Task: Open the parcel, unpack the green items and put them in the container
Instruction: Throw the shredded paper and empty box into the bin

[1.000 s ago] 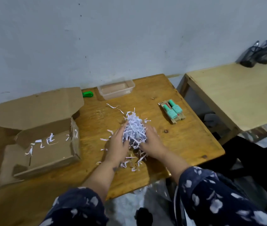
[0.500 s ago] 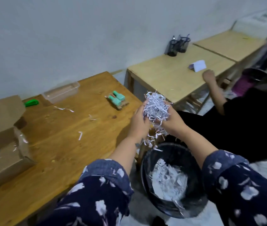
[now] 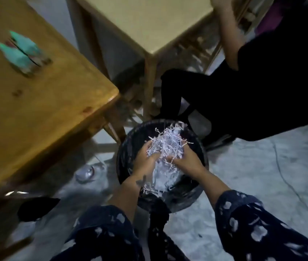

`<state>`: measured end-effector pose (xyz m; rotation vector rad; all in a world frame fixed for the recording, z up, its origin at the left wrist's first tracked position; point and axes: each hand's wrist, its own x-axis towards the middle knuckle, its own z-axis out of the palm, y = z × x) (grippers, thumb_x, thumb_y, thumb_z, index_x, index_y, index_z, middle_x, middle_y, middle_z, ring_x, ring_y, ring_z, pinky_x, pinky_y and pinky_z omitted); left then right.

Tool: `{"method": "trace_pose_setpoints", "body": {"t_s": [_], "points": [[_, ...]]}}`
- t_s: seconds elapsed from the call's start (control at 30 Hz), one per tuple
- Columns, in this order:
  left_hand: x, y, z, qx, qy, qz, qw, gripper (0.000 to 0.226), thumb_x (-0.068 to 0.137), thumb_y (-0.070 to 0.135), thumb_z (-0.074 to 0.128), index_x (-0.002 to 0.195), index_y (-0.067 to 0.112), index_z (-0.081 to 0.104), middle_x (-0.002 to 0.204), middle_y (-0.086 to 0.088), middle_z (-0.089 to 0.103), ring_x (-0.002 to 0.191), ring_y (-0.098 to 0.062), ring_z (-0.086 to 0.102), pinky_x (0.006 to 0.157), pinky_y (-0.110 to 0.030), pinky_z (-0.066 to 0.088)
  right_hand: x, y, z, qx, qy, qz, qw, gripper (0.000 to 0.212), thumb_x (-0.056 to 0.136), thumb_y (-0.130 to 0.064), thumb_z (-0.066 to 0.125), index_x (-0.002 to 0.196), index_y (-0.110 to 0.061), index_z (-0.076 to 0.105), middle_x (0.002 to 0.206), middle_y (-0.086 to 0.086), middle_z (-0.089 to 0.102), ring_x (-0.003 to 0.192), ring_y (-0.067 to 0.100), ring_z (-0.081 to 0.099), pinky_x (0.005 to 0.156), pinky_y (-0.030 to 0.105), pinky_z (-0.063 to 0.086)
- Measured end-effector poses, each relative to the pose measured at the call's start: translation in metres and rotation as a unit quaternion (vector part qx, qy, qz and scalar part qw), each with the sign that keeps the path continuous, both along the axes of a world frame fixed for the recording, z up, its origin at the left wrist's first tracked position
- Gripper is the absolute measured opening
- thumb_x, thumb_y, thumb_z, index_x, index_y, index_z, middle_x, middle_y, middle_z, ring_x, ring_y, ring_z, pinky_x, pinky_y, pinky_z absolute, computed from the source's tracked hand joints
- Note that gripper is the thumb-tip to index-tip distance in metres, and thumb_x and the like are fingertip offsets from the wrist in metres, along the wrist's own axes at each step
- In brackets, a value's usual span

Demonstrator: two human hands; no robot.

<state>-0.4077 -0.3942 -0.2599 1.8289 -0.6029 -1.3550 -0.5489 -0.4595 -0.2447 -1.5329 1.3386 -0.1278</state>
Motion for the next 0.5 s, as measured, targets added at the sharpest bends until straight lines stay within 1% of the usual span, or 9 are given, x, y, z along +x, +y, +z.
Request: {"method": "trace_pose_setpoints", "body": {"t_s": [0.07,0.13,0.23,0.3,0.33,0.4,0.43,0.47,0.5], "points": [[-0.009,-0.001,-0.044,0.028,0.021,0.004,0.999,0.052,0.096,0.028,0.053,0.145,0.028,0.035,0.149,0.002,0.037,0.122,-0.012,0.041,0.093,-0.028,0.031,-0.005,0.000,-0.053,0.028,0.032,-0.012,0.999,0.074,0.072,-0.039,0.078,0.134,-0.019,0.043,0.130,-0.001,0.054,0.120,0.017,0.053,0.098,0.033,0.044],[-0.014,-0.004,-0.092,0.060,0.019,-0.006,0.998,0.055,0.096,0.036,0.052,0.146,0.028,0.033,0.152,0.001,0.034,0.122,-0.013,0.042,0.093,-0.025,0.030,-0.005,0.001,-0.105,0.055,0.071,-0.004,0.996,0.075,0.075,-0.037,0.075,0.137,-0.016,0.040,0.139,0.003,0.043,0.128,0.021,0.045,0.105,0.035,0.039],[-0.015,-0.007,-0.165,0.108,-0.055,-0.064,0.991,0.064,0.093,0.041,0.054,0.149,0.024,0.029,0.157,-0.003,0.026,0.140,-0.020,0.031,0.106,-0.025,0.025,-0.003,-0.001,-0.172,0.108,0.128,0.019,0.986,0.083,0.079,-0.029,0.072,0.147,-0.015,0.027,0.155,0.008,0.022,0.145,0.026,0.017,0.116,0.039,0.024],[-0.013,-0.008,-0.204,0.117,-0.117,-0.137,0.977,0.066,0.093,0.040,0.056,0.150,0.020,0.027,0.158,-0.007,0.022,0.145,-0.023,0.021,0.116,-0.033,0.020,-0.003,0.000,-0.206,0.169,0.127,0.010,0.977,0.077,0.083,-0.018,0.065,0.149,-0.020,0.025,0.156,0.004,0.024,0.147,0.023,0.008,0.113,0.033,0.025],[-0.014,-0.007,-0.220,0.117,-0.138,-0.178,0.967,0.067,0.093,0.037,0.057,0.150,0.020,0.026,0.158,-0.008,0.021,0.146,-0.023,0.018,0.118,-0.037,0.019,-0.004,0.000,-0.217,0.191,0.120,0.001,0.974,0.075,0.085,-0.010,0.060,0.150,-0.023,0.024,0.155,0.002,0.027,0.146,0.022,0.014,0.107,0.031,0.032],[-0.015,-0.006,-0.247,0.125,-0.164,-0.253,0.945,0.064,0.093,0.030,0.057,0.150,0.020,0.027,0.158,-0.008,0.021,0.147,-0.024,0.016,0.118,-0.039,0.018,-0.006,0.001,-0.235,0.169,0.128,-0.008,0.977,0.069,0.088,-0.001,0.050,0.149,-0.019,0.025,0.147,0.006,0.042,0.133,0.024,0.041,0.093,0.032,0.041],[-0.017,-0.004,-0.257,0.131,-0.166,-0.282,0.936,0.061,0.094,0.027,0.056,0.149,0.018,0.030,0.157,-0.009,0.023,0.146,-0.024,0.018,0.118,-0.039,0.019,-0.007,0.002,-0.240,0.135,0.143,-0.016,0.980,0.064,0.088,0.001,0.048,0.147,-0.015,0.030,0.133,0.010,0.056,0.121,0.026,0.054,0.090,0.032,0.044],[-0.019,-0.003,-0.262,0.136,-0.162,-0.304,0.929,0.058,0.094,0.024,0.055,0.147,0.017,0.033,0.156,-0.010,0.028,0.145,-0.025,0.023,0.117,-0.039,0.021,-0.009,0.003,-0.245,0.100,0.154,-0.031,0.983,0.058,0.088,0.002,0.048,0.143,-0.012,0.039,0.110,0.010,0.066,0.104,0.024,0.064,0.084,0.031,0.048],[-0.021,-0.001,-0.266,0.136,-0.157,-0.317,0.926,0.055,0.094,0.021,0.055,0.146,0.016,0.037,0.153,-0.011,0.033,0.142,-0.026,0.029,0.115,-0.039,0.025,-0.011,0.003,-0.249,0.082,0.163,-0.048,0.982,0.050,0.086,0.003,0.050,0.134,-0.011,0.049,0.087,0.006,0.066,0.081,0.018,0.067,0.072,0.027,0.052]]}}
